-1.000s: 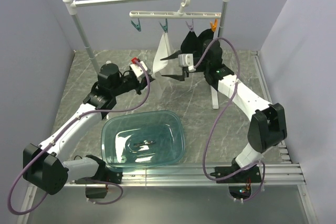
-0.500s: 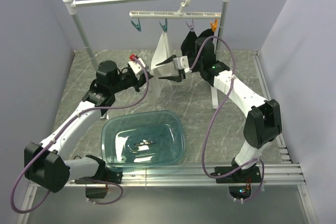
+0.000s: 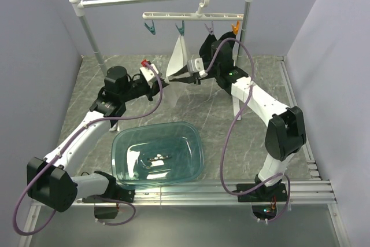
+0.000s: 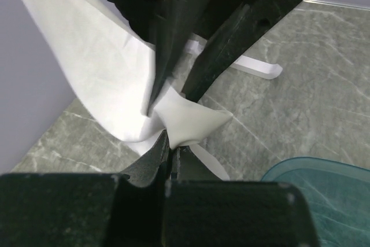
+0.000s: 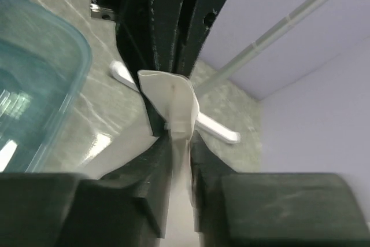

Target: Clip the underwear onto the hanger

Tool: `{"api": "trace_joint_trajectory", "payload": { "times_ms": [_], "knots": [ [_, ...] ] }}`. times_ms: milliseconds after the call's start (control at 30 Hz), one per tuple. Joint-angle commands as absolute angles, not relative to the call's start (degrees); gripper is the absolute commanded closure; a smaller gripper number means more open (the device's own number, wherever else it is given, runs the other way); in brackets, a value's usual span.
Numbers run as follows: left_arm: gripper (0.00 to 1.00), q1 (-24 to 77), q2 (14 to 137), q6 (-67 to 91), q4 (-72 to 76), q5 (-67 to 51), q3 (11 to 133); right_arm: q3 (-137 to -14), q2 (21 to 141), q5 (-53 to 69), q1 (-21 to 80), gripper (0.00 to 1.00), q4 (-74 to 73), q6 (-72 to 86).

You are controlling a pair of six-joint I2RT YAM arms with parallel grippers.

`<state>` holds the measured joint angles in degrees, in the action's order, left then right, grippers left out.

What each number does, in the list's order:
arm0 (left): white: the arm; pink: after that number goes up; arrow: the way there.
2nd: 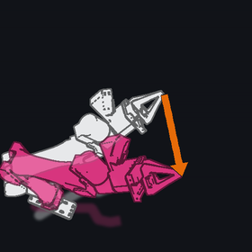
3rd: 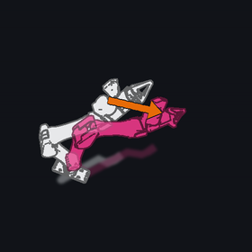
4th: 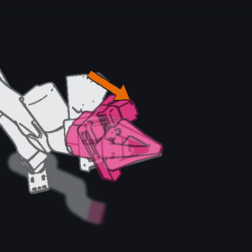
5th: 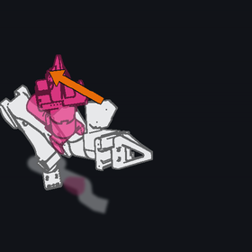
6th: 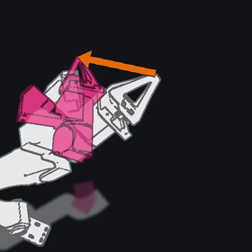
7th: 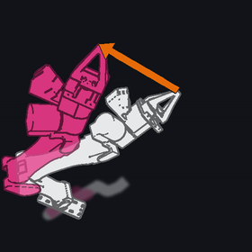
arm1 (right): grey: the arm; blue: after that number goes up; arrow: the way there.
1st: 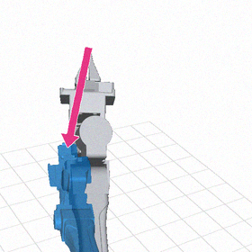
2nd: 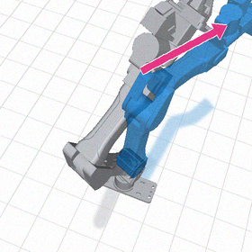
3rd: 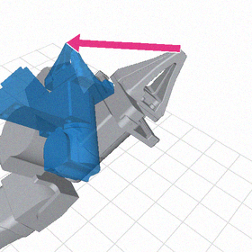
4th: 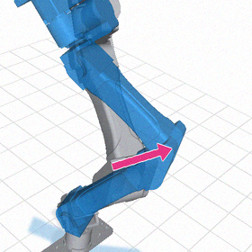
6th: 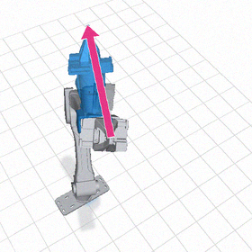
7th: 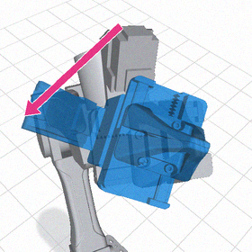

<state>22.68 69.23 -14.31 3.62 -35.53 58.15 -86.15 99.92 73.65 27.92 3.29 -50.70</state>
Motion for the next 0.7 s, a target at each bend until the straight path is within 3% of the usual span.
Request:
{"api": "trace_joint_trajectory", "payload": {
  "times_ms": [0, 67, 100, 233, 267, 367, 433, 667],
  "knots": [
    [1.00, 22.50, 69.35, -15.21, 6.15, -37.71, 59.50, -88.94, 100.28, 74.36, 28.30, 0.79, 8.08, -46.58],
    [1.00, 22.50, 69.35, -14.51, 6.50, -37.62, 59.50, -89.47, 100.55, 73.92, 28.39, 0.99, 7.91, -46.41],
    [1.00, 22.50, 69.43, -13.98, 6.85, -37.27, 59.50, -89.47, 100.55, 73.65, 28.30, 1.00, 8.35, -46.06],
    [0.90, 21.27, 69.35, -4.70, 9.40, -33.33, 58.63, -90.96, 100.55, 72.34, 28.39, 1.00, 7.67, -44.56],
    [0.79, 20.31, 69.00, -2.31, 10.71, -32.79, 58.36, -91.66, 100.63, 72.16, 28.30, 1.00, 6.34, -45.34],
    [0.63, 19.25, 67.07, 4.74, 13.17, -30.16, 57.31, -94.74, 101.51, 71.20, 28.39, 1.00, 0.45, -48.95],
    [0.57, 19.25, 65.92, 7.63, 14.15, -27.96, 56.78, -97.54, 102.30, 70.67, 28.48, 1.00, -5.33, -50.96],
    [0.56, 15.65, 67.67, 17.48, 13.01, -21.10, 60.90, -103.62, 104.67, 68.03, 29.26, 1.00, -16.34, -56.34]
  ]
}}
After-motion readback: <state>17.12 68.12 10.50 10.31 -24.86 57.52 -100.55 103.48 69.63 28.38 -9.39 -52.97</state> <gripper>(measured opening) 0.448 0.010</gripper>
